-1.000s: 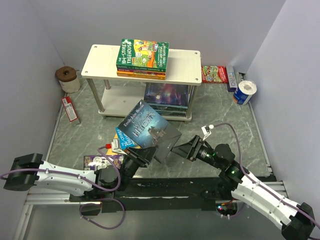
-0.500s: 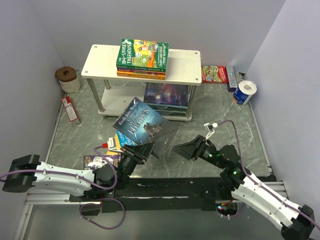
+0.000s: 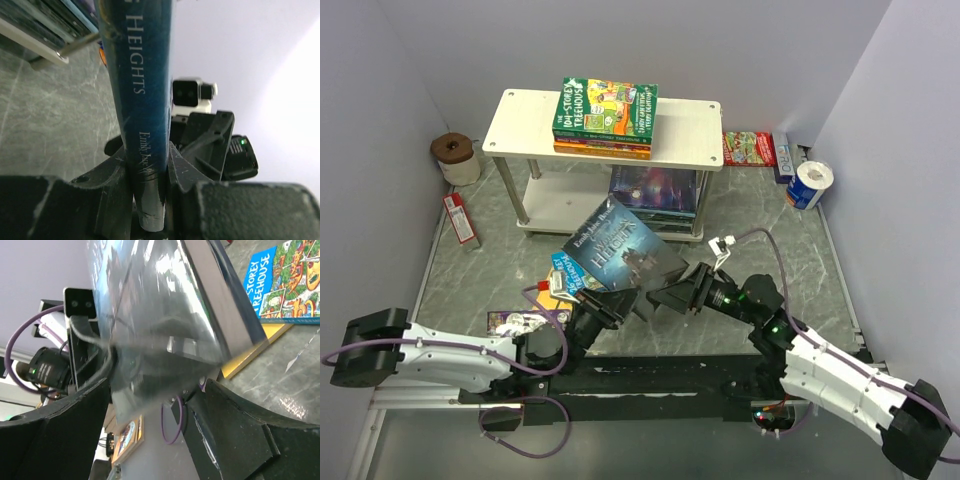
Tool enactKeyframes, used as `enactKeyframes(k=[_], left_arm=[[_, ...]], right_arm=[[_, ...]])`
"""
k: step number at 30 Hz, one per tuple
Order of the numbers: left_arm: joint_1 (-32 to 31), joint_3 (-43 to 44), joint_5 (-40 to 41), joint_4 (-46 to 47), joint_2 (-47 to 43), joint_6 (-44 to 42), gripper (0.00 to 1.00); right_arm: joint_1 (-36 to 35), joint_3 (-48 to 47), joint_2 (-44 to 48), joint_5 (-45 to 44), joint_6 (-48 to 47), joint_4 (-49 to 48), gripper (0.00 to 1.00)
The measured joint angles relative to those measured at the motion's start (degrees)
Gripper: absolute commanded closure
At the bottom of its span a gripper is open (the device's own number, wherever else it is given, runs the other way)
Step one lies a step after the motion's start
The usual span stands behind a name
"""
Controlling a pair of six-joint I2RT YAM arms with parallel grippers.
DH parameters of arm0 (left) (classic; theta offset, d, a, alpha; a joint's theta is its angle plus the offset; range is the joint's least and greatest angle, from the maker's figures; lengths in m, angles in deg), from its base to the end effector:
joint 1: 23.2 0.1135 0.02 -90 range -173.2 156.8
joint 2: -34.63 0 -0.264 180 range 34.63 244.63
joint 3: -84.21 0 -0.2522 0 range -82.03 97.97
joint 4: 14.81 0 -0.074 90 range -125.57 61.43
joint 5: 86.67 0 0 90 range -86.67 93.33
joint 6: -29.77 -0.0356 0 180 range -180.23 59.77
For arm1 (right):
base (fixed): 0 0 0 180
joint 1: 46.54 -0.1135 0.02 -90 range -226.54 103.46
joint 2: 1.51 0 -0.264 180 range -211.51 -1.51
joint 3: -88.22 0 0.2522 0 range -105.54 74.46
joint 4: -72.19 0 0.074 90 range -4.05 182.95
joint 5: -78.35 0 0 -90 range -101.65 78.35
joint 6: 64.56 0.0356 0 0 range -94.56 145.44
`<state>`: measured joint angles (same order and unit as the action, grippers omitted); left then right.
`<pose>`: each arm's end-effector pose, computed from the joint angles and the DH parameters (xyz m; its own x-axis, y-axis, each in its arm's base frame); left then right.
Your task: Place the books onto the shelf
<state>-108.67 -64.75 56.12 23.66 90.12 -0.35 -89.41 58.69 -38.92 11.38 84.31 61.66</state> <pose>0.0435 -0.1899 0.2498 -0.4591 -0.8288 -0.3200 0.2884 0.2016 -0.9360 0.1128 0.1237 0.2442 -0.7636 0.3660 -0.5319 -0.5008 0.1843 0.8457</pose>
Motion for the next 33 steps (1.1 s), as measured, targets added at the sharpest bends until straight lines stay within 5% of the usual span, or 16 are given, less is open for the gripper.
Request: enactKeyframes(k=[2,4,8,11,14,18,21,27,33], left_arm=[[0.0,0.7,-1.5,-0.1,1.2,0.5,0.99],[0.0,0.9,-3.1,0.1,2.1,1.1,0.99],[0.4,0.8,-2.6,1.2,2.3,2.7,0.99],[0.3,0.7,-3.2,2.6,1.1,4.5,0.99],[0.5,0.8,-5.4,2.5,-0.8,4.5,0.89],[3.4,-1.1,-11.0,-0.6,-3.3,6.3,0.49],[5.0,-3.9,-12.6,-4.9,-9.3,7.5,0.31],[10.6,-7.3,-13.1,-18.5,-31.4,8.8,0.14],[16.4,-7.6,-15.3,-28.6,-44.5,8.3,0.10]], right_arm=[[0.0,-0.3,-1.3,0.2,0.0,-0.9,0.20],[0.0,-1.2,-2.3,0.3,-0.1,-1.6,0.35],[0.2,-1.6,-3.5,0.5,1.8,-4.0,0.82],[0.4,-1.6,-3.4,1.7,5.5,-9.2,1.00],[1.0,-0.7,-4.2,3.7,7.4,-14.7,1.00],[4.3,1.1,-9.5,9.7,11.2,-23.0,1.00],[8.5,1.3,-13.8,16.7,14.4,-27.1,1.00],[18.4,0.7,-16.3,27.7,21.0,-29.6,1.00],[21.7,-4.7,-15.9,37.2,22.1,-25.1,1.00]])
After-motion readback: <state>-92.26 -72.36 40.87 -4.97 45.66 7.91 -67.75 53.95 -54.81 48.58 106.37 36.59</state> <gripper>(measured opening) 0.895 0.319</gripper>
